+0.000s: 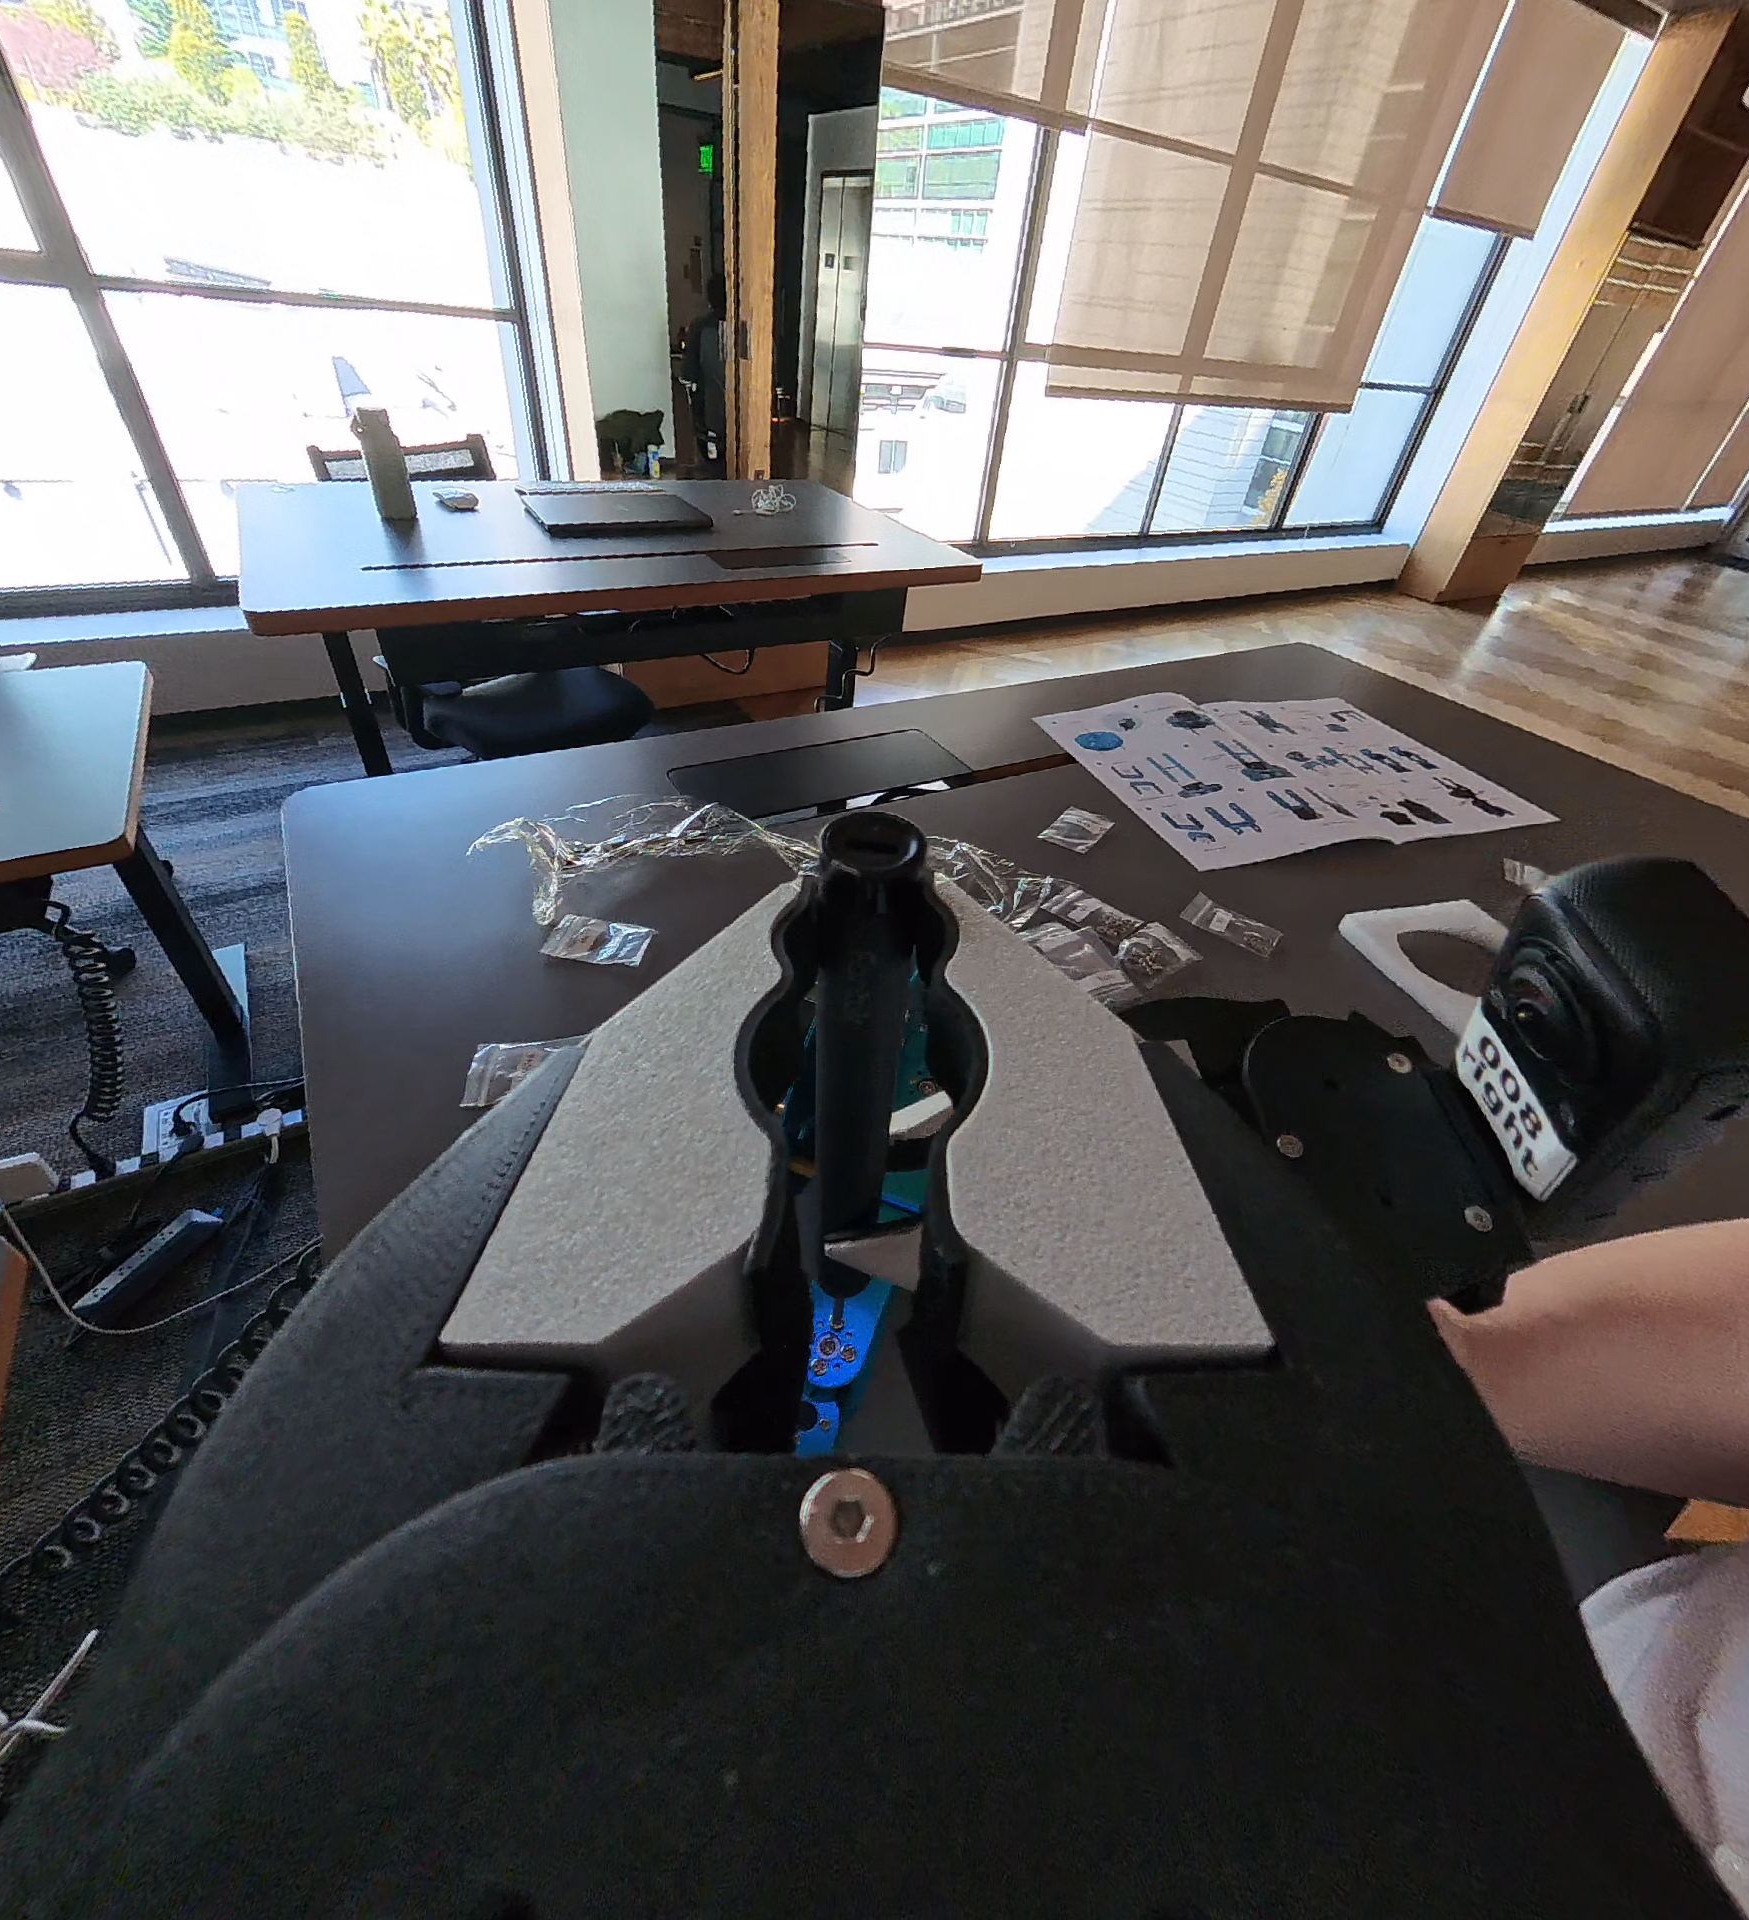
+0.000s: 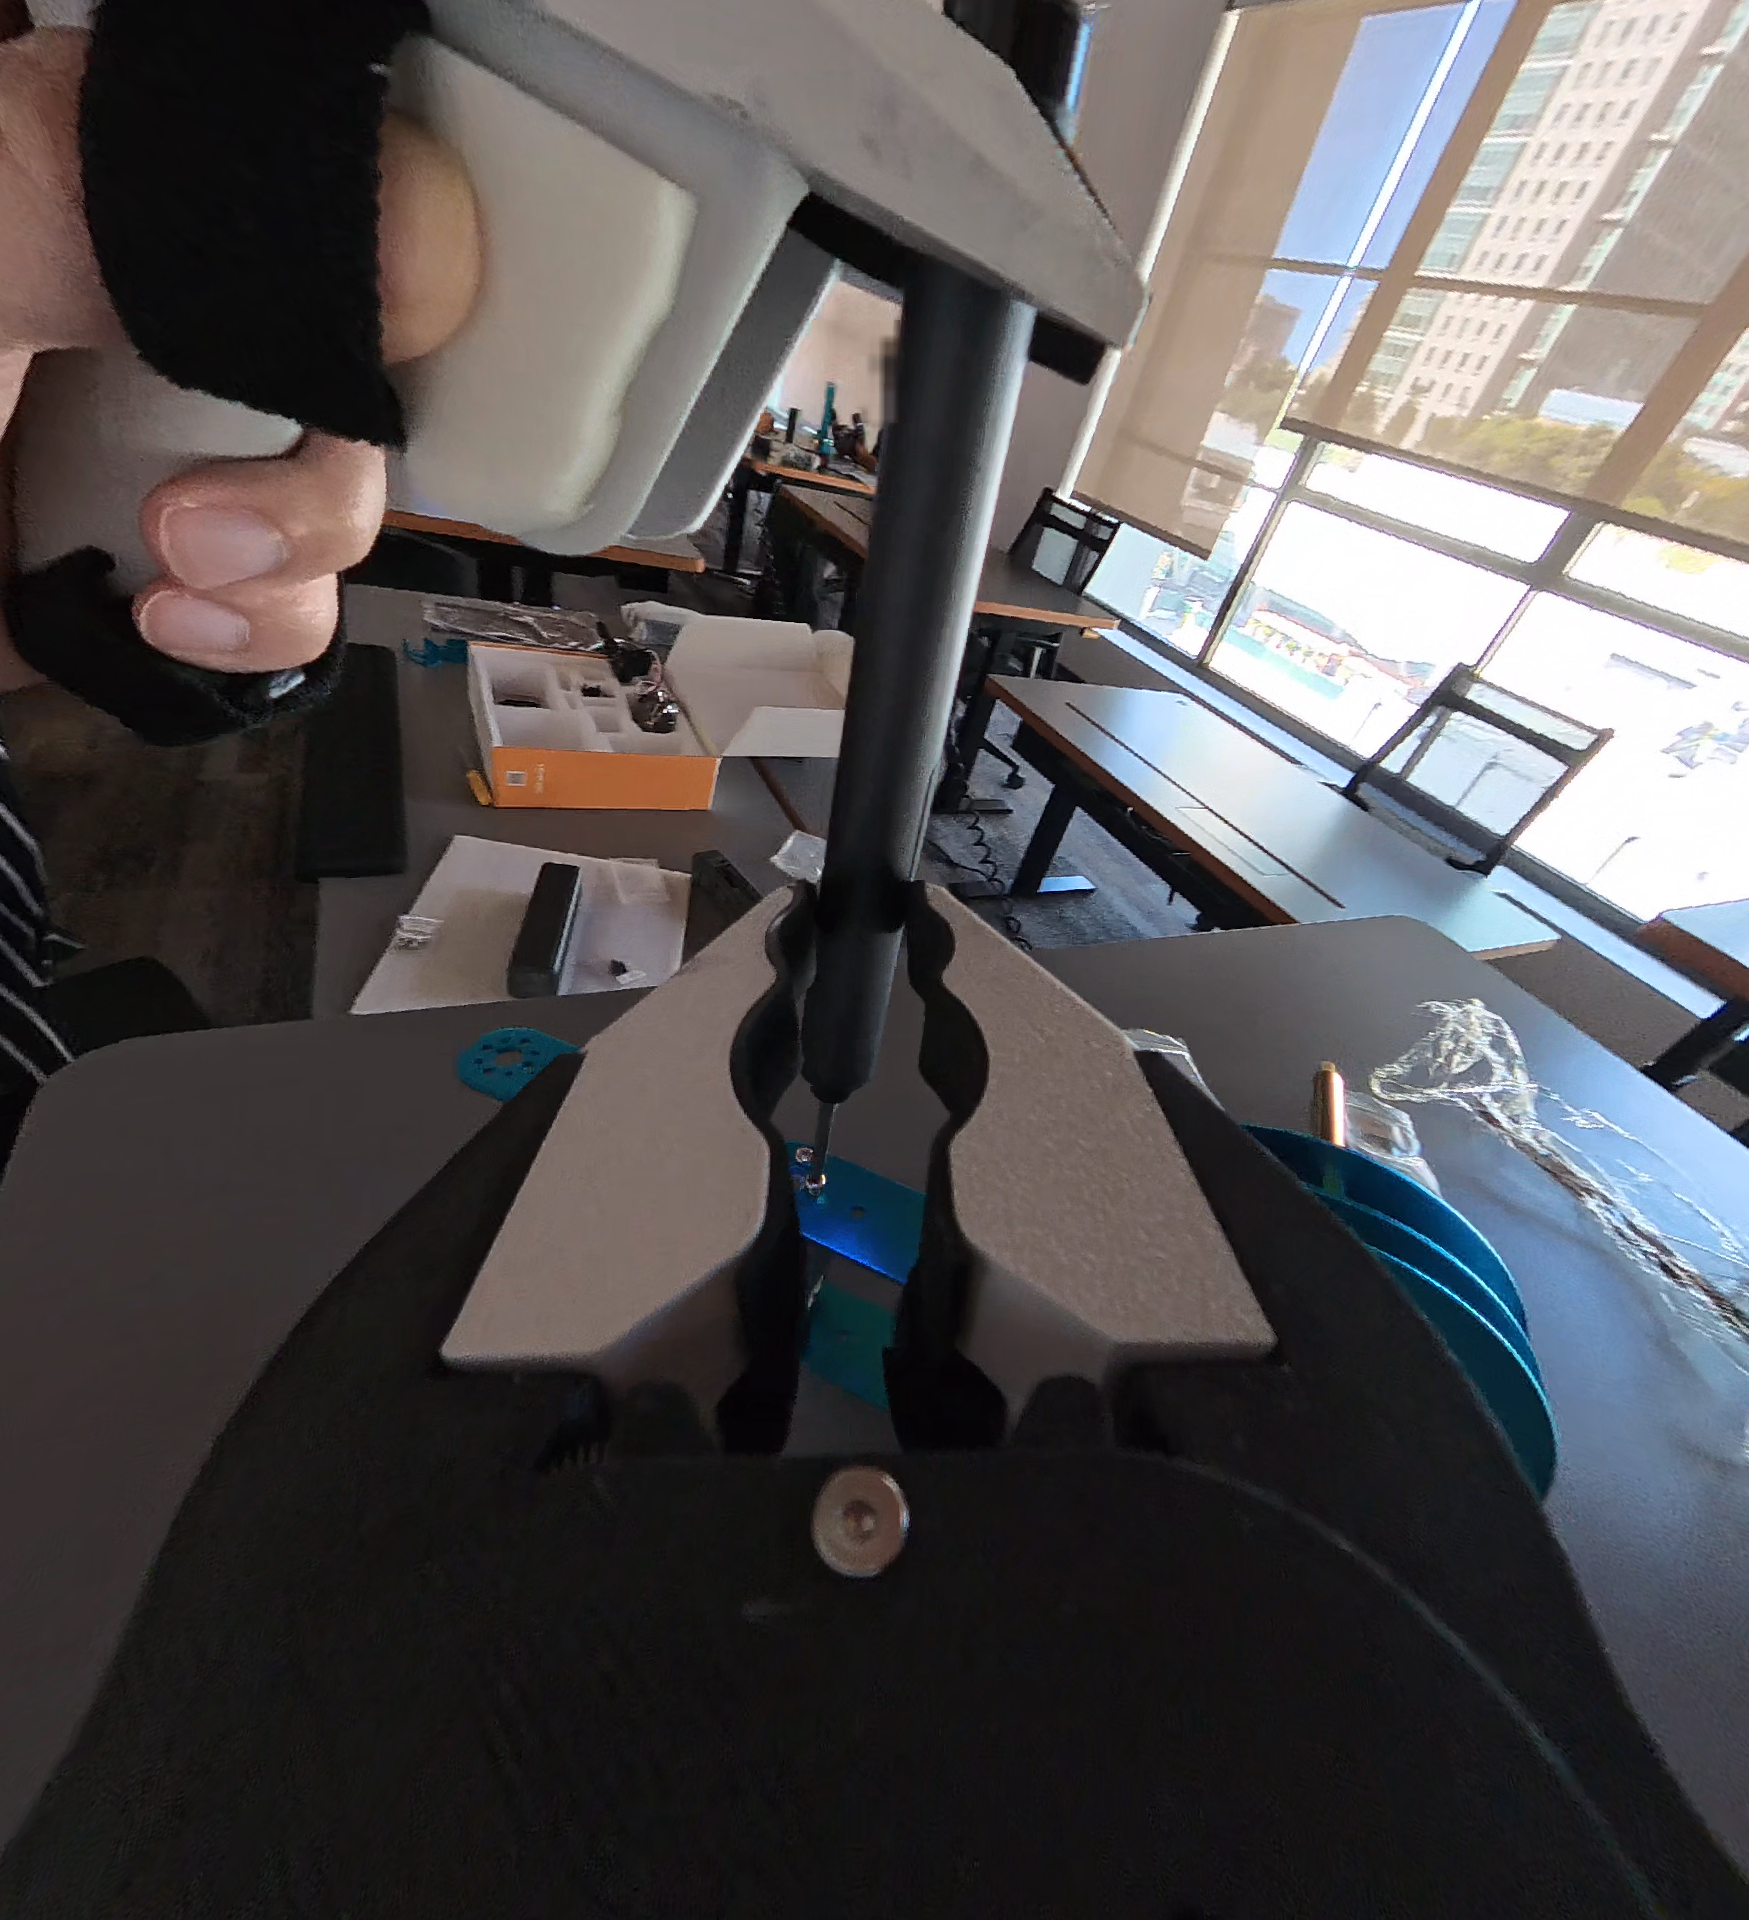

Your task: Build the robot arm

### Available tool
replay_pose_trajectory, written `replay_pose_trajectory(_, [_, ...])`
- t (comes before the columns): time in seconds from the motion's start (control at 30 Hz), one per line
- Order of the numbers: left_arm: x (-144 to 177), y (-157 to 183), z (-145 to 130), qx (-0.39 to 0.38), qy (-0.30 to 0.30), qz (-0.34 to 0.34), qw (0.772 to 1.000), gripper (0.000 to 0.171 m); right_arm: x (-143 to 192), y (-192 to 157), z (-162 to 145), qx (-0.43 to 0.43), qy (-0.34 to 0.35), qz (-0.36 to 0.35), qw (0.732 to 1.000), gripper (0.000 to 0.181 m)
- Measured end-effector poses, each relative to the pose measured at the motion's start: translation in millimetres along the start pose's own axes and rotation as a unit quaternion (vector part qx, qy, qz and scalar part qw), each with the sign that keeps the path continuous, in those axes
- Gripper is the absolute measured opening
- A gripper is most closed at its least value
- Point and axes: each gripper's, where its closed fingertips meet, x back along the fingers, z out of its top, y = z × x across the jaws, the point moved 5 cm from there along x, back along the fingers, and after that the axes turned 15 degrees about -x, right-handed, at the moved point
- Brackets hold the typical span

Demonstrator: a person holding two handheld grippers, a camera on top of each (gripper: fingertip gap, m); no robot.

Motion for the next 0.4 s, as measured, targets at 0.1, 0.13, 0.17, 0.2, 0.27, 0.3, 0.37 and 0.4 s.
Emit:
replay_pose_trajectory(0.1, [0.0,2.2,0.2,0.002,0.003,-0.003,1.000,0.017,1.4,-1.3,-0.9,-0.004,0.007,-0.009,1.000,0.016])
replay_pose_trajectory(0.13, [0.1,2.6,0.3,0.000,0.003,-0.003,1.000,0.017,1.4,-1.7,-0.9,-0.003,0.007,-0.012,1.000,0.017])
replay_pose_trajectory(0.17, [0.4,2.9,0.3,-0.004,0.003,-0.003,1.000,0.017,1.1,-2.0,-1.0,0.003,0.008,-0.015,1.000,0.016])
replay_pose_trajectory(0.2, [0.8,3.2,0.2,-0.009,0.003,-0.002,1.000,0.017,0.2,-2.3,-1.0,0.011,0.008,-0.017,1.000,0.017])
replay_pose_trajectory(0.27, [2.3,2.4,-0.2,-0.020,-0.001,0.002,1.000,0.017,-1.3,-2.2,-0.5,0.010,0.007,-0.017,1.000,0.017])
replay_pose_trajectory(0.3, [3.0,2.3,-0.2,-0.022,-0.002,0.002,1.000,0.017,-1.6,-2.6,-0.4,0.001,0.008,-0.017,1.000,0.017])
replay_pose_trajectory(0.37, [4.3,2.2,-0.5,-0.024,-0.002,0.001,1.000,0.017,-2.3,-3.4,-0.5,0.003,0.008,-0.021,1.000,0.017])
replay_pose_trajectory(0.4, [5.0,2.5,-0.7,-0.024,-0.001,0.001,1.000,0.017,-2.2,-4.1,-0.3,0.009,0.007,-0.026,1.000,0.017])
